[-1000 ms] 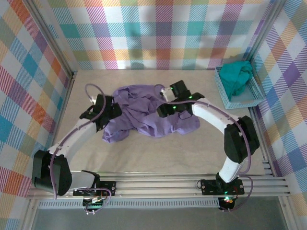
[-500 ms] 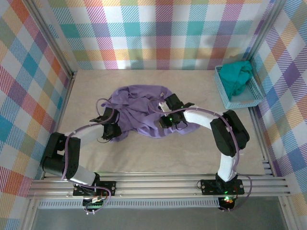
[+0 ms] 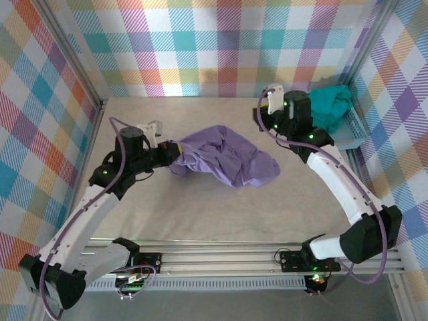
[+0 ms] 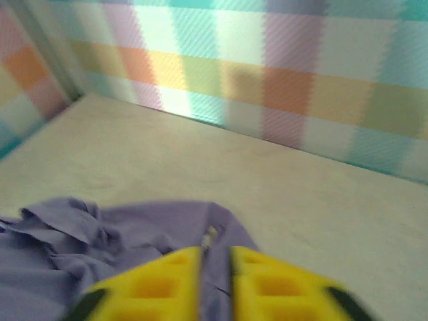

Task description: Fold the inside-out t-shirt

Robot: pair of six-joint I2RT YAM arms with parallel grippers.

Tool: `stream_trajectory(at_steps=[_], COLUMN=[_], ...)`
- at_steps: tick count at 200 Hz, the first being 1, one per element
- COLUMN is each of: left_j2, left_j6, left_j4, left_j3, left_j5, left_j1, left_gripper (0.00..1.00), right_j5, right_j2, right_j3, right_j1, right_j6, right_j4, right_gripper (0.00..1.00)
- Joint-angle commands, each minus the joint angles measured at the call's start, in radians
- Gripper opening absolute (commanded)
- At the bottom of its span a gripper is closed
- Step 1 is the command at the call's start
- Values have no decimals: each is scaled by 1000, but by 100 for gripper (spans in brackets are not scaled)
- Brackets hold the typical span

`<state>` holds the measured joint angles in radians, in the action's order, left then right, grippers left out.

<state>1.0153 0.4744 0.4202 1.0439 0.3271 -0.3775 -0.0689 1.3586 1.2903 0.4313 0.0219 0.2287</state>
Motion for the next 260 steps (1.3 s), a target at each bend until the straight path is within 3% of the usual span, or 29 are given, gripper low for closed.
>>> stream_trajectory(at_steps=[1, 32, 60, 75, 100, 121, 133, 154, 167, 206, 260], left_j2=[21, 46, 59, 56, 52, 46, 43, 21, -14, -153, -72], left_j6=[-22, -22, -12, -9, -6, 5, 13, 15, -4, -43, -92], left_j4=[119, 111, 94, 91, 100, 81, 69, 46, 41, 23, 51], left_j3=[37, 63, 63, 56, 59, 68, 79, 117, 148, 234, 389], left_j5=[-41, -16, 18, 18, -2, 7, 8, 12, -6, -276, -325], left_j1=[-3, -3, -3, -3, -3, -3, -3, -3, -4, -3, -3], left_gripper=[0, 0, 0, 0, 0, 0, 0, 0, 0, 2, 3], right_j5=[-182, -192, -122, -67, -31, 5, -42, -281, -356, -365, -293], right_j2=[35, 12, 122, 215, 257, 180, 90, -84, -169, -299, -199], right_j3=[-173, -378, -394, -365, -353, -346, -338, -251, -167, 21, 202], right_j1=[131, 315, 359, 359, 357, 340, 306, 206, 166, 72, 39], right_j6=[11, -19, -26, -33, -41, -86, -95, -98, -112, -112, -61], right_j4=[18, -125, -262, -309, -367, -292, -221, -17, 110, 214, 229], right_gripper=[47, 68, 70, 62, 30, 0, 0, 0, 0, 0, 0])
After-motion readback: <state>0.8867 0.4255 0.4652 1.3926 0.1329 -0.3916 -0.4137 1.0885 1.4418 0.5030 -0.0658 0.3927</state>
